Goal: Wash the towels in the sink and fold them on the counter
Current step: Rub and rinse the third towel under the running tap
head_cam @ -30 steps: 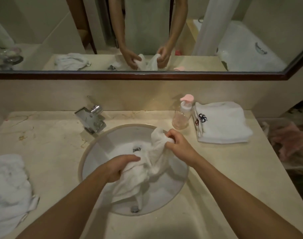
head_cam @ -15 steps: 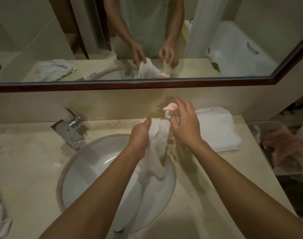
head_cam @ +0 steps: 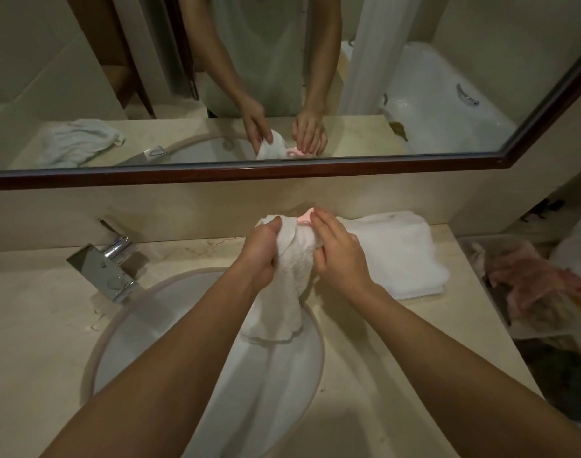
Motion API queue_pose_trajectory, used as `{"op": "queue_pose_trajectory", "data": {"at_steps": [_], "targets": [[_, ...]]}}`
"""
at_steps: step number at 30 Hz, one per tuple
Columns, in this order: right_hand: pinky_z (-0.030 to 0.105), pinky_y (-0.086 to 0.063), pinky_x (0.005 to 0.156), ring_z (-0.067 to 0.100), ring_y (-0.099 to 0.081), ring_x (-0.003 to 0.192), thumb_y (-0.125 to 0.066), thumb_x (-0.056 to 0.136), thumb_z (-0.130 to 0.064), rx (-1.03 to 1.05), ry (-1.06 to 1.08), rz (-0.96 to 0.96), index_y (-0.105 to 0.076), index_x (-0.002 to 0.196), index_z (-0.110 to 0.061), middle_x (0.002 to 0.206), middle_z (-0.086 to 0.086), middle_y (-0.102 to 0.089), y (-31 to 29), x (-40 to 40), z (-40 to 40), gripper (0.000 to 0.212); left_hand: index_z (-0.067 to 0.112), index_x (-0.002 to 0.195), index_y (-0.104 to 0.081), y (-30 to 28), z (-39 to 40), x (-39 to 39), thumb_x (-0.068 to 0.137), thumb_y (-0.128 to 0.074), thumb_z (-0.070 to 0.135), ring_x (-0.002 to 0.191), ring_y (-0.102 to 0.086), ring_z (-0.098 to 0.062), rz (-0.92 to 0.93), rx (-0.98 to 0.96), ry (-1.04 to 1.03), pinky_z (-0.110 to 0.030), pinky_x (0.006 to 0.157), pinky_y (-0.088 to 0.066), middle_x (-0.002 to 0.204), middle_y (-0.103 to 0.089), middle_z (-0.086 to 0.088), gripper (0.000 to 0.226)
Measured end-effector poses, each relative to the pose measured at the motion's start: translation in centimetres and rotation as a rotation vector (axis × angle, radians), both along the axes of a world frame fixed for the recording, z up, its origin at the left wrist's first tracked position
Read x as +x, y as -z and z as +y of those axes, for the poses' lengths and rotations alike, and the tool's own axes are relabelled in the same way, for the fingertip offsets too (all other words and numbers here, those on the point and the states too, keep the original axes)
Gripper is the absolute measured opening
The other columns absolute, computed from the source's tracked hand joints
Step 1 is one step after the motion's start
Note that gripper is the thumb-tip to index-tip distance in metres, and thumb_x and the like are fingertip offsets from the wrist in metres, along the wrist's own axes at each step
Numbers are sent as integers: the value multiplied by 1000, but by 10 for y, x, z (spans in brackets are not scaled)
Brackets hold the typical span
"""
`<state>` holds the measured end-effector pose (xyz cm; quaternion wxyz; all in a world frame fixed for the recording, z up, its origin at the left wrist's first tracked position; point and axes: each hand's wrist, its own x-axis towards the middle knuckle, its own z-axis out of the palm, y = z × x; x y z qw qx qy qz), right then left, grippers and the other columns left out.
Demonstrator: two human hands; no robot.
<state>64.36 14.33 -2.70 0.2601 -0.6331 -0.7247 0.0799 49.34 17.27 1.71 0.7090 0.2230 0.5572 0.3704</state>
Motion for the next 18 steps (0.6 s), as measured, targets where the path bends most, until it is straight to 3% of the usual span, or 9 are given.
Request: {"op": "queue_pose_trajectory", "data": {"at_steps": [9,13,16,18], "targets": [[44,-45,103,22,-40,143,-57,90,-6,-4,-2,-59,-43,150,-10,159,4,-37,3,3,0,62,5,121,-62,-4,-3,-2,104,-44,31,84,-75,-24,-81,-22,-26,-33,67,-58,97,-76,-13,36],[42,-41,109,19,-32,147,-53,92,-7,-57,-23,-83,-35,154,-13,164,1,-27,-2,1,0,66,5,121,-64,-6,-8,-4,102,-49,31,90,-74,-26,-109,-19,5,-35,73,-58,103,-75,-14,36],[35,-34,115,19,-32,147,-50,91,-7,-26,-26,77,-38,152,-11,161,5,-32,-15,0,-8,62,3,121,-65,-7,-18,-9,93,-65,23,85,-74,-25,-99,21,30,-32,66,-58,103,-75,-15,35],[29,-36,111,20,-41,139,-49,92,-11,99,123,317,-45,146,-9,151,7,-44,-18,-5,-25,54,-1,121,-62,-7,-27,-15,87,-72,13,75,-74,-23,-73,36,1,-28,56,-57,95,-75,-16,38]]}}
